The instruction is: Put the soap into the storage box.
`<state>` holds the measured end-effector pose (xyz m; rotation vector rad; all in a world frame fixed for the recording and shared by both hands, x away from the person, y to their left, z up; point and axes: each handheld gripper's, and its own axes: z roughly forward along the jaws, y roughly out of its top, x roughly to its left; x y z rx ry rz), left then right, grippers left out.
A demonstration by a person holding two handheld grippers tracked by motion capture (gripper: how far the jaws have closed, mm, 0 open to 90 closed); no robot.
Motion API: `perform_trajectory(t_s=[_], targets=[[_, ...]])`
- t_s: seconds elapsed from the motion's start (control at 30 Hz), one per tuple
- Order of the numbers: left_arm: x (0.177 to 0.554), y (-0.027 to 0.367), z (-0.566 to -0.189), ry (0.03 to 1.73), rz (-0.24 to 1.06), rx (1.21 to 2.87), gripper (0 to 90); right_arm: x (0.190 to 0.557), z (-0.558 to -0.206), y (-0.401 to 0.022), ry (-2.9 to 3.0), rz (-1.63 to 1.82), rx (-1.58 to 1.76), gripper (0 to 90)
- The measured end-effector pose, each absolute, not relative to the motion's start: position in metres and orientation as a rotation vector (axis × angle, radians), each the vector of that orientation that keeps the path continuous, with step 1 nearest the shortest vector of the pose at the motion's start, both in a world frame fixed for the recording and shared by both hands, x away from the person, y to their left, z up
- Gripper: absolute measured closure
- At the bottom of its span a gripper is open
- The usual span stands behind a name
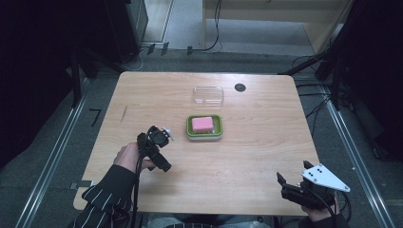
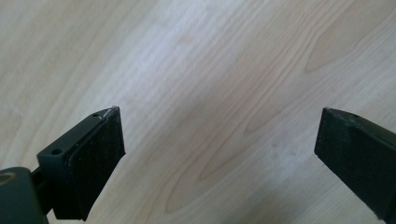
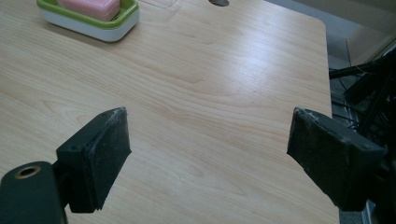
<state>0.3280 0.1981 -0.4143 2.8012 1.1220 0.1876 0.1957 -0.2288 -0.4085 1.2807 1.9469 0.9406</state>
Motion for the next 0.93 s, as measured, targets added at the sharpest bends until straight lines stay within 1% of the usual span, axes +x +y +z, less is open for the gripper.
perform_trajectory(t_s=[0.33, 0.63, 0.93], targets=[[0.299, 0.212, -0.427, 1.206, 0.192, 2.783, 1.5, 0.198, -0.408, -0.226, 1.953, 0.948, 1.267, 13.5], [0.277, 0.216, -0.436, 1.230, 0.192, 2.771, 0.7, 0.198, -0.408, -0.226, 1.950, 0.948, 1.264, 13.5], [0.275, 0.219, -0.440, 1.232, 0.157, 2.772, 0.7, 0.198, -0.408, -0.227, 1.952, 0.947, 1.264, 13.5]])
